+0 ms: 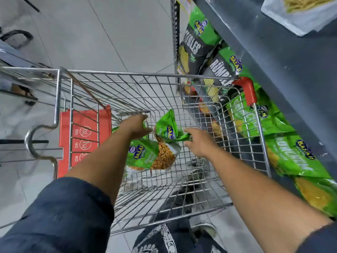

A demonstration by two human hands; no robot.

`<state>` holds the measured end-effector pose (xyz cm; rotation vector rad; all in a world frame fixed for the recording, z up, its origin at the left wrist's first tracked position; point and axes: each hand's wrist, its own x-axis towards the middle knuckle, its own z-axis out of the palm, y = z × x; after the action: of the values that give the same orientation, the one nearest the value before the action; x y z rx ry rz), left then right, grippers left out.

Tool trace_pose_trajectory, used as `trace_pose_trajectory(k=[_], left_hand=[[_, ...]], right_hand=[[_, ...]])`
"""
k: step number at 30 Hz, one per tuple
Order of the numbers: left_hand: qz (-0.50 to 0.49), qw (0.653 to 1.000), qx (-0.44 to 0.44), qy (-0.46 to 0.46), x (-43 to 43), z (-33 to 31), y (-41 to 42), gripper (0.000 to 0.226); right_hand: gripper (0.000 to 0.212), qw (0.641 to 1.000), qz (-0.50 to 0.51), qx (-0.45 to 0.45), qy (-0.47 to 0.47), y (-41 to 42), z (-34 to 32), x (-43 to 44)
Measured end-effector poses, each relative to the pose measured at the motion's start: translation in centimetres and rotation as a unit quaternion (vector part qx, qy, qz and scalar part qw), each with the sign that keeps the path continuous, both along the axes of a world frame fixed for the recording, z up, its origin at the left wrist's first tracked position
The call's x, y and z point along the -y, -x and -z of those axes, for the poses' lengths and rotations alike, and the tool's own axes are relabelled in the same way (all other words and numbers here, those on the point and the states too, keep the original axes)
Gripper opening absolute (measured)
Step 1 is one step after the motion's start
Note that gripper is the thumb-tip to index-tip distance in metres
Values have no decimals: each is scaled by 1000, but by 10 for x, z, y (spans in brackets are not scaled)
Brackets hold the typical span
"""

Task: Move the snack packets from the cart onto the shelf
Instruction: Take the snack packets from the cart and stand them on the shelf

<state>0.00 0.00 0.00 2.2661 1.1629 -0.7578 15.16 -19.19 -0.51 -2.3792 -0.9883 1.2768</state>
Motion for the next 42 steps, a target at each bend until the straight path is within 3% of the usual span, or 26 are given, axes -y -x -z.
trace_pose_trajectory(k=[4, 9, 12, 15, 18, 22, 25, 29, 35, 42], left_hand=[[20, 998, 52, 10, -6, 13, -28, 71], [5, 996, -8, 88, 2, 46, -48, 86], [19, 995, -16, 98, 8, 70, -44, 63], [-1, 995, -24, 93, 9, 86, -39, 51], [-6, 996, -9, 93, 6, 93, -42, 57], [-30, 992, 3, 122, 4, 95, -48, 86], [-44, 989, 21, 138, 5, 96, -48, 77], [-30, 989, 58, 136, 17, 71, -56, 51], [-31, 978, 172, 113, 26, 5, -70, 52], [0, 929, 339, 147, 62, -103, -89, 44]], right_hand=[[31, 999, 47, 24, -8, -2, 7, -1], [9, 993, 106, 26, -40, -10, 11, 0], [17, 985, 143, 2, -91, -14, 15, 4], [9, 972, 179, -39, -145, -18, 20, 12], [4, 954, 217, -78, -189, -22, 22, 17], [7, 923, 302, -89, -221, -26, 25, 21], [15, 904, 349, -87, -232, -25, 22, 21], [13, 874, 385, -68, -288, -31, -5, 14], [12, 847, 344, -19, -404, -50, -85, 29], [10, 759, 388, 56, -519, -70, -190, 80]])
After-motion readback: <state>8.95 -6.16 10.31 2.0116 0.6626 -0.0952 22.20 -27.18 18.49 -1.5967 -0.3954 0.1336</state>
